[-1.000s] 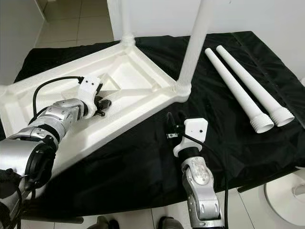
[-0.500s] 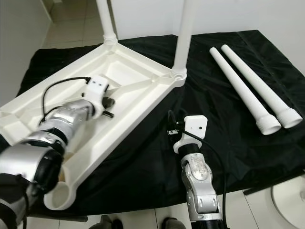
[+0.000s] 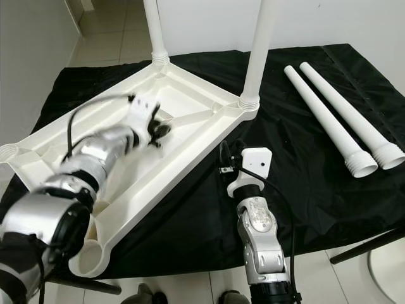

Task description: Building children table

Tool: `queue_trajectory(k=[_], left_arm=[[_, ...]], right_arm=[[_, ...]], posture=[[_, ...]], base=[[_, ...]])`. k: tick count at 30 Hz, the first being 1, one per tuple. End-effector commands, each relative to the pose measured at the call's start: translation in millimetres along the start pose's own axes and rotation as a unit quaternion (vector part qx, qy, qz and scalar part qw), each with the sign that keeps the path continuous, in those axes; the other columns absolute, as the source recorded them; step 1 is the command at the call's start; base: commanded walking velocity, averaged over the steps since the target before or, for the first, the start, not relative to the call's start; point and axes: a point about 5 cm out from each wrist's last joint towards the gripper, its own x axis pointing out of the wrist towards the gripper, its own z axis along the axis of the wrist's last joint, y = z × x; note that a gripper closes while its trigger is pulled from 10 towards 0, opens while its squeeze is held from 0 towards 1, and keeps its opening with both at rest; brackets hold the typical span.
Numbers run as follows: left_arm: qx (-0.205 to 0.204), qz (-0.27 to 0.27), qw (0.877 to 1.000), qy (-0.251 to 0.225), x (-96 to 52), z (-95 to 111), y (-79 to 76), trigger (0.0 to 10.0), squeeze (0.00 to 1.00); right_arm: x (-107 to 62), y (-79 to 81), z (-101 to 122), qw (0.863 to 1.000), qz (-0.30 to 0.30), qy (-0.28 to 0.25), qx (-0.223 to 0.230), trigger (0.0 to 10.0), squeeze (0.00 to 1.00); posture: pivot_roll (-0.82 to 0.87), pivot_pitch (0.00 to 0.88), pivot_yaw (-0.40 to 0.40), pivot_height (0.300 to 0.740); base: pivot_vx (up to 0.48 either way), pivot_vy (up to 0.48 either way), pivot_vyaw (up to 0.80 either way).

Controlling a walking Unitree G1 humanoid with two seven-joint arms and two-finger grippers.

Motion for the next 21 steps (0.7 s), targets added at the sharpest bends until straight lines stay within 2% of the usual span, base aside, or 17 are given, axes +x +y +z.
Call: queue_trajectory(k=[1, 2, 3, 4, 5, 8, 9, 11, 13, 15, 17, 18, 19, 21], left_arm=[[-0.024, -0.008, 0.999, -0.037, -9.5, 18, 17.9, 10.0, 1.00], [-0.024, -0.008, 0.999, -0.037, -9.5, 18, 17.9, 10.0, 1.00], [-0.024, -0.006, 0.998, -0.060, -14.7, 28, 26.1, 10.0, 0.00], [-0.024, -0.006, 0.998, -0.060, -14.7, 28, 26.1, 10.0, 0.00], [-0.019, 0.004, 0.997, -0.068, -19.6, 32, 34.2, 10.0, 0.00], [-0.019, 0.004, 0.997, -0.068, -19.6, 32, 34.2, 10.0, 0.00], [-0.005, 0.020, 0.998, -0.066, -24.0, 31, 41.5, 10.0, 0.00], [-0.005, 0.020, 0.998, -0.066, -24.0, 31, 41.5, 10.0, 0.00], [0.041, 0.054, 0.996, -0.052, -35.9, 20, 57.6, 10.0, 0.00], [0.041, 0.054, 0.996, -0.052, -35.9, 20, 57.6, 10.0, 0.00], [0.071, 0.064, 0.995, -0.041, -45.5, 8, 65.5, 10.0, 0.00], [0.071, 0.064, 0.995, -0.041, -45.5, 8, 65.5, 10.0, 0.00], [0.083, 0.065, 0.994, -0.033, -55.8, -8, 70.5, 10.0, 0.00], [0.084, 0.065, 0.994, -0.029, -58.9, -12, 72.0, 10.0, 0.00]], right_arm=[[1.3, 0.0, -3, 1.000, -0.002, 0.000, 0.002, 10.0, 0.00], [1.3, 0.0, -3, 1.000, -0.002, 0.000, 0.002, 10.0, 0.00], [2.8, 0.1, -3, 1.000, -0.002, -0.002, 0.003, 10.0, 0.00], [2.8, 0.1, -3, 1.000, -0.002, -0.002, 0.003, 10.0, 0.00], [3.7, 0.3, -3, 1.000, -0.001, -0.004, 0.003, 10.0, 0.00], [3.7, 0.3, -3, 1.000, -0.001, -0.004, 0.003, 10.0, 0.00], [4.0, 0.2, -3, 1.000, -0.001, -0.005, 0.004, 10.0, 0.00], [4.0, 0.2, -3, 1.000, -0.001, -0.005, 0.004, 10.0, 0.00], [3.1, 0.0, -5, 1.000, 0.001, -0.004, 0.003, 10.0, 0.00], [3.1, 0.0, -5, 1.000, 0.001, -0.004, 0.003, 10.0, 0.00], [2.5, -2.1, -5, 1.000, -0.004, -0.003, 0.001, 10.0, 0.00], [2.5, -2.1, -5, 1.000, -0.004, -0.003, 0.001, 10.0, 0.00], [1.9, -10.6, -8, 0.999, -0.029, 0.007, -0.017, 10.0, 0.00], [1.7, -13.6, -9, 0.999, -0.038, 0.009, -0.024, 10.0, 0.00]], posture=[[-0.09, 0.029, 0.128, 0.740], [-0.09, 0.029, 0.128, 0.740], [-0.09, 0.026, 0.128, 0.740], [-0.09, 0.026, 0.128, 0.740], [-0.09, 0.024, 0.128, 0.740], [-0.09, 0.024, 0.128, 0.740], [-0.09, 0.022, 0.125, 0.740], [-0.09, 0.022, 0.125, 0.740], [-0.09, 0.018, 0.119, 0.740], [-0.09, 0.018, 0.119, 0.740], [-0.09, 0.017, 0.110, 0.740], [-0.09, 0.017, 0.110, 0.740], [-0.09, 0.015, 0.108, 0.740], [-0.09, 0.015, 0.108, 0.740]], base=[[0.000, 0.000, 0.00], [0.000, 0.000, 0.00], [0.000, 0.000, 0.00], [0.000, 0.000, 0.00], [0.000, 0.000, 0.00], [0.000, 0.000, 0.00], [0.000, 0.000, 0.00], [0.000, 0.000, 0.00], [0.000, 0.000, 0.00], [0.000, 0.000, 0.00], [0.000, 0.000, 0.00], [0.000, 0.000, 0.00], [0.000, 0.000, 0.00], [0.000, 0.000, 0.00]])
